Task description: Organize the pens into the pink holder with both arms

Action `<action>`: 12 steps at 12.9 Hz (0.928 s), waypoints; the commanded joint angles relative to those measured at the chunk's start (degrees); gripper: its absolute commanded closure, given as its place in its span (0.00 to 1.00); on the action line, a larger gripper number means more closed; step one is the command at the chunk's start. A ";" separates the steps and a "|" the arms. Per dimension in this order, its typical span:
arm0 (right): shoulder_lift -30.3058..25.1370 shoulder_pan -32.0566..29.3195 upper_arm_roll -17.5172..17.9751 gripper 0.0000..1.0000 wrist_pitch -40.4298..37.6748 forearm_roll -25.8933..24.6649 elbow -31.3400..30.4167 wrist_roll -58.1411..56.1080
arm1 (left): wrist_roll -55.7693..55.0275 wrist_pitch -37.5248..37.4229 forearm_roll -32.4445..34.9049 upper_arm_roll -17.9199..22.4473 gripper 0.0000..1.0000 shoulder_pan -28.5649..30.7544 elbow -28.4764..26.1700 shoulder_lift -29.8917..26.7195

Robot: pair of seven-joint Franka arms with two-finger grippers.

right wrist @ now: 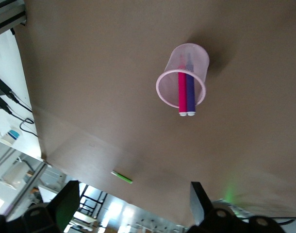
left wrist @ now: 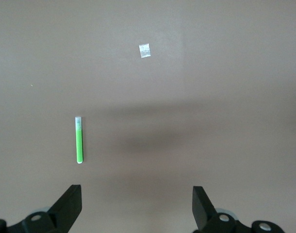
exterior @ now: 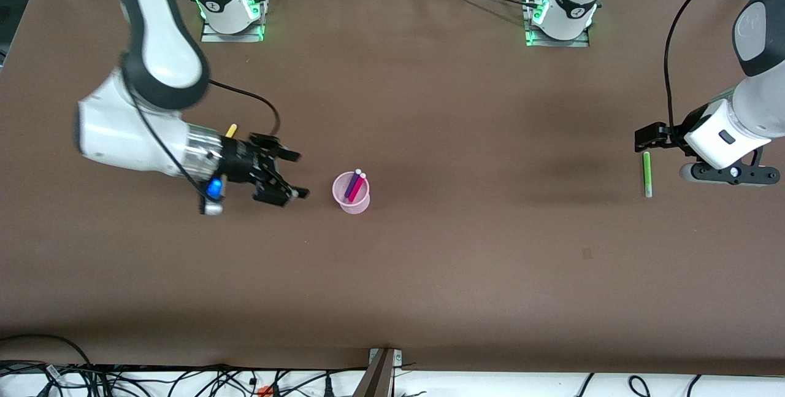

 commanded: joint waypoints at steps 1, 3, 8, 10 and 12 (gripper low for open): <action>-6.21 -0.07 -3.18 0.00 -7.62 -9.40 -1.26 -12.31 | 0.99 -0.55 1.16 -0.34 0.00 0.04 -0.73 -1.24; -9.82 -0.07 -4.41 0.00 -10.09 -16.26 -1.26 -18.91 | 0.90 -1.08 1.16 -0.34 0.00 0.04 -0.82 -1.24; -21.06 -7.85 1.52 0.00 -15.72 -38.58 -3.18 -37.37 | 0.54 -1.17 1.08 -0.25 0.00 0.30 -0.64 -0.80; -25.20 -14.81 8.82 0.00 -15.99 -45.45 -5.12 -42.65 | 0.54 -1.25 1.08 -0.25 0.00 0.30 -0.64 -0.80; -26.00 -18.78 10.78 0.00 -15.99 -45.91 -5.92 -48.62 | 0.54 -1.17 1.08 -0.25 0.00 0.21 -0.55 -0.63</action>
